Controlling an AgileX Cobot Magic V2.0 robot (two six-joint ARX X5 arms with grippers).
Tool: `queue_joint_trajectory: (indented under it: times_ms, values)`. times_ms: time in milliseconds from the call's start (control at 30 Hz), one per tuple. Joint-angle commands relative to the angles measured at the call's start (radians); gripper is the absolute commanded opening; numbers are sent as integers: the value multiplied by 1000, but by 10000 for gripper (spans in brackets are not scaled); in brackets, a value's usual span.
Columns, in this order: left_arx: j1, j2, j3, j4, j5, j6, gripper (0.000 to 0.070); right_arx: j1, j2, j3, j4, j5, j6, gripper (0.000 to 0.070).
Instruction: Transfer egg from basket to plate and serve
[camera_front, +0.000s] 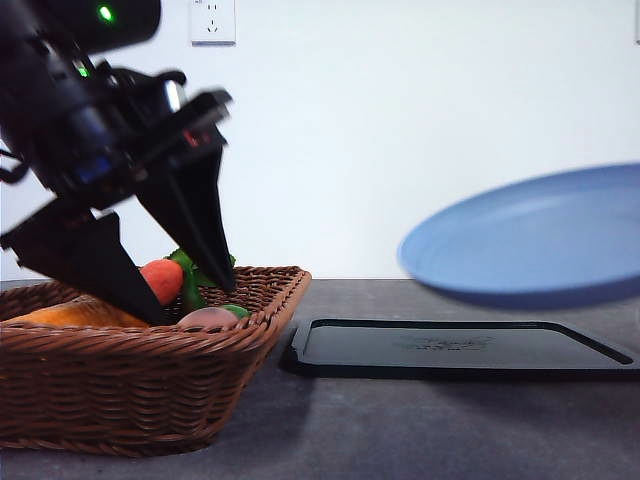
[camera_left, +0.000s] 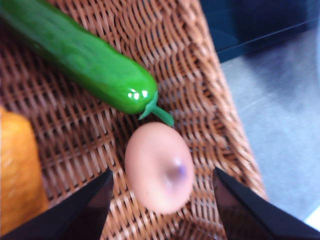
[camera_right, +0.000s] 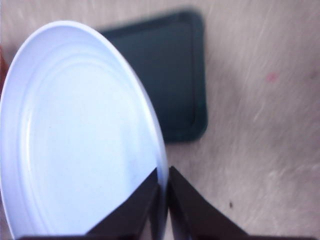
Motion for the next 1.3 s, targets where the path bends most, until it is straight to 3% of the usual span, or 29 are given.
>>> queue_joint_trajectory:
  times_ms: [0,333,633,933,1267]
  values:
    - [-10,33,21,10,-4,25,410,-7,-9,30,2,-2,-2,0]
    - [-11,96,21,43,-10,57,404,-17,-52,60,-28,-2,-15,0]
    - [-11,97,21,43,-10,78,258,-17,-52,60,-32,-2,-15,0]
    - [-11,96,23,36,-10,77,255,-17,-52,60,-32,-3,-15,0]
    - [-12,73,173,-151,-7,98,255,-17,-36,59,-32,-33,-15,0]
